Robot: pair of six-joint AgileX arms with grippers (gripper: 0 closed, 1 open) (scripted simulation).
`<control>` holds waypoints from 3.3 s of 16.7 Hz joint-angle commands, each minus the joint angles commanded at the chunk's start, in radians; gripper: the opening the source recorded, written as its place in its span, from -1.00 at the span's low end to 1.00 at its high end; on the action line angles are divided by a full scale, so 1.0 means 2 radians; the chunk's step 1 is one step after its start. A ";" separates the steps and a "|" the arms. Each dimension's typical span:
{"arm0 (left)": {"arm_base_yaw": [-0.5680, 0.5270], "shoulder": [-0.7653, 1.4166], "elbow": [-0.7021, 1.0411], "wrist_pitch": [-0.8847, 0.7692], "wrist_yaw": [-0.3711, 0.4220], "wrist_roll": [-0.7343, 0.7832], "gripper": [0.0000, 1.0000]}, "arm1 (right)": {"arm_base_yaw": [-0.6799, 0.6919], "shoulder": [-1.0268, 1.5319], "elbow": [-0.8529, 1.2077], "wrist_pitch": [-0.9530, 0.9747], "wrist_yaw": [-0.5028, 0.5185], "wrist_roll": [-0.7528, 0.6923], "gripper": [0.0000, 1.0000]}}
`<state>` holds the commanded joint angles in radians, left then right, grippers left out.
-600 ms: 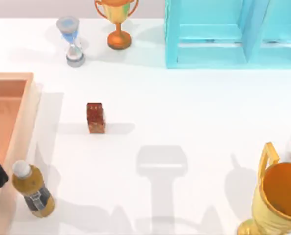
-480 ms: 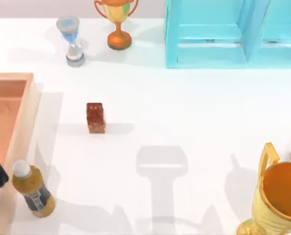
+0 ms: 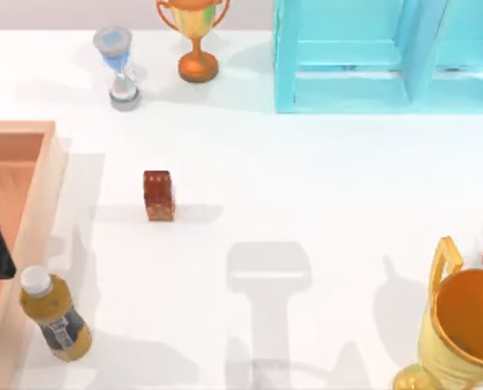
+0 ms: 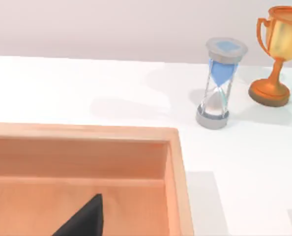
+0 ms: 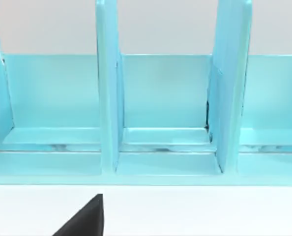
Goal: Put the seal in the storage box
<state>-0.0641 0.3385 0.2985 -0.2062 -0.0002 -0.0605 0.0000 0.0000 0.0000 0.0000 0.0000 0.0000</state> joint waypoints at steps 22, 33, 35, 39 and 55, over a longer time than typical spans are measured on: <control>-0.174 0.896 0.805 -0.553 0.001 -0.162 1.00 | 0.000 0.000 0.000 0.000 0.000 0.000 1.00; -0.178 0.926 0.810 -0.548 0.002 -0.165 1.00 | 0.000 0.000 0.000 0.000 0.000 0.000 1.00; -0.178 0.933 0.780 -0.510 0.002 -0.165 1.00 | 0.000 0.000 0.000 0.000 0.000 0.000 1.00; -0.178 0.952 0.709 -0.415 0.002 -0.165 1.00 | 0.000 0.000 0.000 0.000 0.000 0.000 1.00; -0.178 0.958 0.686 -0.391 0.002 -0.165 -0.51 | 0.000 0.000 0.000 0.000 0.000 0.000 1.00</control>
<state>-0.4209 2.2538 1.6708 -0.9875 0.0035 -0.3908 0.0000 0.0000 0.0000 0.0000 0.0000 0.0000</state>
